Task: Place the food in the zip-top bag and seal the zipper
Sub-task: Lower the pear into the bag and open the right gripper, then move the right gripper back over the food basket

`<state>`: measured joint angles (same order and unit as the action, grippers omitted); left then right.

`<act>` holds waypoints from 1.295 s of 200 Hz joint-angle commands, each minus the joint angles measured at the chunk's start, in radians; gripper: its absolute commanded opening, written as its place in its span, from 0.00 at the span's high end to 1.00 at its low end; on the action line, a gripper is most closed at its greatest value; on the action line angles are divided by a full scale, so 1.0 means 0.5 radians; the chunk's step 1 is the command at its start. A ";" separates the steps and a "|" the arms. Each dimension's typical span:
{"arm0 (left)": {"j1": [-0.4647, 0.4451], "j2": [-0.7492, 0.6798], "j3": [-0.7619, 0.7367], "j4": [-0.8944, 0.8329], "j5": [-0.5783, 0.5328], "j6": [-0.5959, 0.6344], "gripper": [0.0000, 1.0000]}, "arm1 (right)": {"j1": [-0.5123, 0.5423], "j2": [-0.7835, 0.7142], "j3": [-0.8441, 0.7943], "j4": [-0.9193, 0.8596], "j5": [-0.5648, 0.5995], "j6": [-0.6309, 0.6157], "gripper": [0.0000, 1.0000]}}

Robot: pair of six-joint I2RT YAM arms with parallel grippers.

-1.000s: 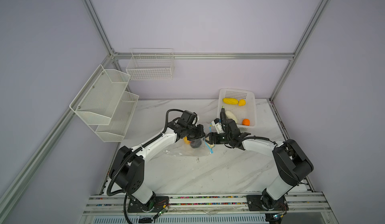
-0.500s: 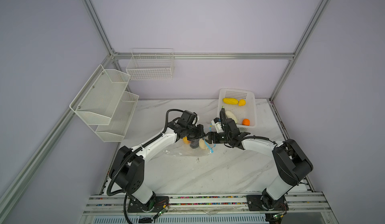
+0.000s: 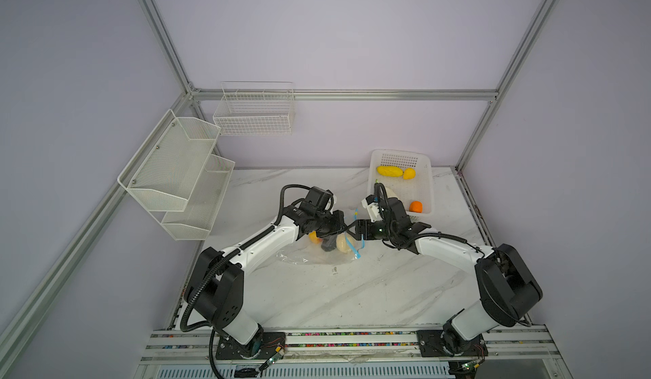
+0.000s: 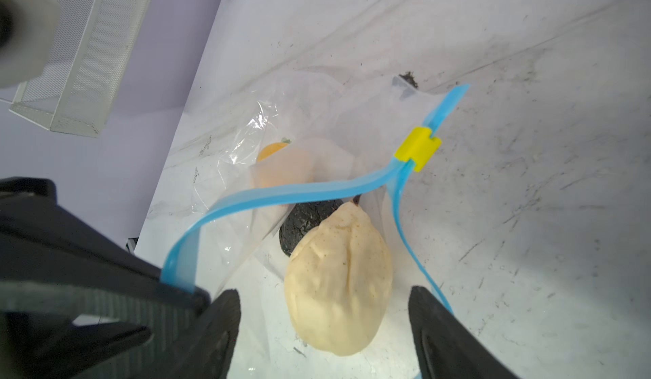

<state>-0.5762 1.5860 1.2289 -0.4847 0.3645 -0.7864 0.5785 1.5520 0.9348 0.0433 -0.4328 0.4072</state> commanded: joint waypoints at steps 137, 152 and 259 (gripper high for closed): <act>0.001 -0.104 0.103 0.109 0.023 -0.013 1.00 | -0.341 -0.135 0.495 -0.421 0.398 -0.202 0.25; -0.002 -0.097 0.109 0.108 0.031 -0.013 1.00 | -0.400 -0.065 0.567 -0.421 0.424 -0.230 0.26; 0.000 -0.055 0.146 0.108 0.044 -0.013 1.00 | -0.594 0.584 1.160 -0.564 0.727 -0.458 0.29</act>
<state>-0.5762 1.5799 1.2289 -0.4690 0.3660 -0.7860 0.2996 1.7878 1.4445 -0.1886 -0.1101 0.2237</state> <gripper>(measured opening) 0.047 0.715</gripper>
